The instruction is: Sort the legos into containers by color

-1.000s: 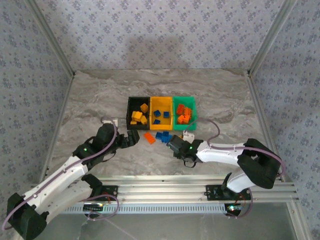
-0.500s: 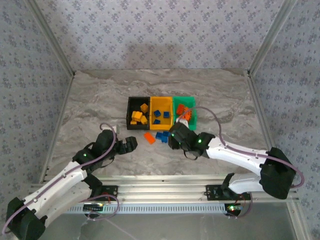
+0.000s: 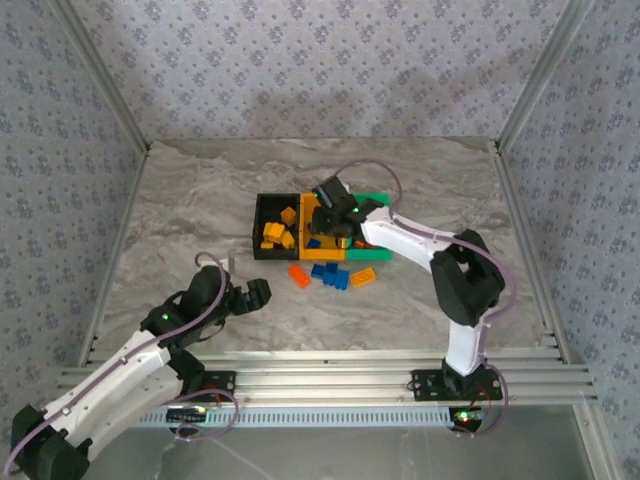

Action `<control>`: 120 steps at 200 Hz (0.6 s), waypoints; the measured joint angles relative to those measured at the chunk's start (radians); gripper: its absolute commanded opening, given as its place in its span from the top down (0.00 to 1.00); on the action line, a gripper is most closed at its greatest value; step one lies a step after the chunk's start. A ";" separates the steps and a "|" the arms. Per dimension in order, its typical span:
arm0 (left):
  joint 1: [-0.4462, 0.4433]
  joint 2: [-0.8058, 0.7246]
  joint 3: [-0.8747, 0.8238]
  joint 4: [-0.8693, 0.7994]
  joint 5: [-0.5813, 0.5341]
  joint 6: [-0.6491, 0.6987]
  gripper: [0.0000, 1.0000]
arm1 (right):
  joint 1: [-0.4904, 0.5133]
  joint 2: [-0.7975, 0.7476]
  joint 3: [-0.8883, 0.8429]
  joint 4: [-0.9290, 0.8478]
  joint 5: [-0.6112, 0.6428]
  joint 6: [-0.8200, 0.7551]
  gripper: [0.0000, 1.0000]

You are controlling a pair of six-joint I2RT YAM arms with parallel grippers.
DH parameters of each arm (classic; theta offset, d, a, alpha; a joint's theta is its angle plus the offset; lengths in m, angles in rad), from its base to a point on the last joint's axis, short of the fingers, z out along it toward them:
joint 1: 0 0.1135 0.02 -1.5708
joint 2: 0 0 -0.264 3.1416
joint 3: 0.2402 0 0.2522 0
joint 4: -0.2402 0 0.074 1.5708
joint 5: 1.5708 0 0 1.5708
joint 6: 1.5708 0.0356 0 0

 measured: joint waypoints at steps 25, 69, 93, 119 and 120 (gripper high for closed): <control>0.000 -0.011 0.000 -0.010 -0.006 0.000 0.00 | -0.001 0.051 0.068 -0.020 -0.002 -0.002 0.39; 0.000 0.001 -0.003 -0.014 -0.006 0.000 0.00 | 0.003 -0.027 0.040 -0.017 0.002 -0.006 0.32; 0.000 0.056 -0.003 0.021 0.004 0.004 0.02 | 0.016 -0.189 -0.095 0.014 0.010 0.006 0.32; -0.017 0.195 0.024 0.079 0.018 0.013 0.06 | 0.038 -0.369 -0.268 0.060 0.019 0.028 0.31; -0.018 0.201 0.026 0.082 0.018 0.014 0.07 | 0.039 -0.378 -0.278 0.062 0.018 0.029 0.31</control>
